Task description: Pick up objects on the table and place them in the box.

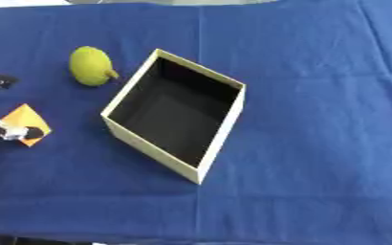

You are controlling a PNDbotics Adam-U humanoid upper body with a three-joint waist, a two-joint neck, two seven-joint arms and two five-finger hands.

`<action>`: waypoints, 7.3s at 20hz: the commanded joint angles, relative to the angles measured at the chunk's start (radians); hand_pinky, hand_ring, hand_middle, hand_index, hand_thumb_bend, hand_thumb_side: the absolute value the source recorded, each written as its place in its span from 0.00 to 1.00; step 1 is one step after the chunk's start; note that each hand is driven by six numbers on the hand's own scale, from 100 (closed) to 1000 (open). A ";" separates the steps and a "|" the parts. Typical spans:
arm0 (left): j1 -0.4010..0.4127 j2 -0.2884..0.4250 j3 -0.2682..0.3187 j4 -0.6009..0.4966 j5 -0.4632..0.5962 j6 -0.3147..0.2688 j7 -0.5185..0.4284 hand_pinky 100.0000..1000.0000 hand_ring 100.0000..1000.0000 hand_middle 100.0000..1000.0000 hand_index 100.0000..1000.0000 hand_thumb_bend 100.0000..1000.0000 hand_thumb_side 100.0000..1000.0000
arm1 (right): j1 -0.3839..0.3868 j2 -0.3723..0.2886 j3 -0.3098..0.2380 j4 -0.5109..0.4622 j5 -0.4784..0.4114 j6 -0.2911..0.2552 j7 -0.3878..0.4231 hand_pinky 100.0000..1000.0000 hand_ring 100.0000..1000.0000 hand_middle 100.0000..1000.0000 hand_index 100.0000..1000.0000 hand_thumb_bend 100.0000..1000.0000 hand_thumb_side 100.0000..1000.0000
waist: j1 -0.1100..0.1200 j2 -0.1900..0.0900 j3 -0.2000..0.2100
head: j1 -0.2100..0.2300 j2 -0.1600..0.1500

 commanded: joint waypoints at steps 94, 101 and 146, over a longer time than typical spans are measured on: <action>-0.711 -0.574 -0.298 0.236 -0.273 -0.542 -0.103 0.64 0.52 0.43 0.63 0.00 0.01 | -0.056 -0.003 -0.003 -0.015 -0.044 0.010 -0.001 0.81 0.68 0.64 0.73 0.00 0.68 | 0.001 -0.044 -0.008 | -0.019 0.014; -0.702 -0.620 -0.307 0.351 -0.355 -0.587 -0.091 0.64 0.53 0.44 0.63 0.00 0.00 | -0.044 0.002 -0.008 -0.015 -0.042 0.014 -0.007 0.81 0.68 0.64 0.73 0.00 0.69 | 0.001 -0.041 -0.015 | -0.015 0.017; -0.588 -0.538 -0.373 0.227 -0.282 -0.521 -0.237 0.77 0.74 0.66 0.84 0.07 0.22 | -0.007 0.002 -0.018 -0.015 -0.034 0.024 -0.018 0.81 0.68 0.63 0.72 0.00 0.70 | 0.000 -0.032 -0.003 | -0.010 0.026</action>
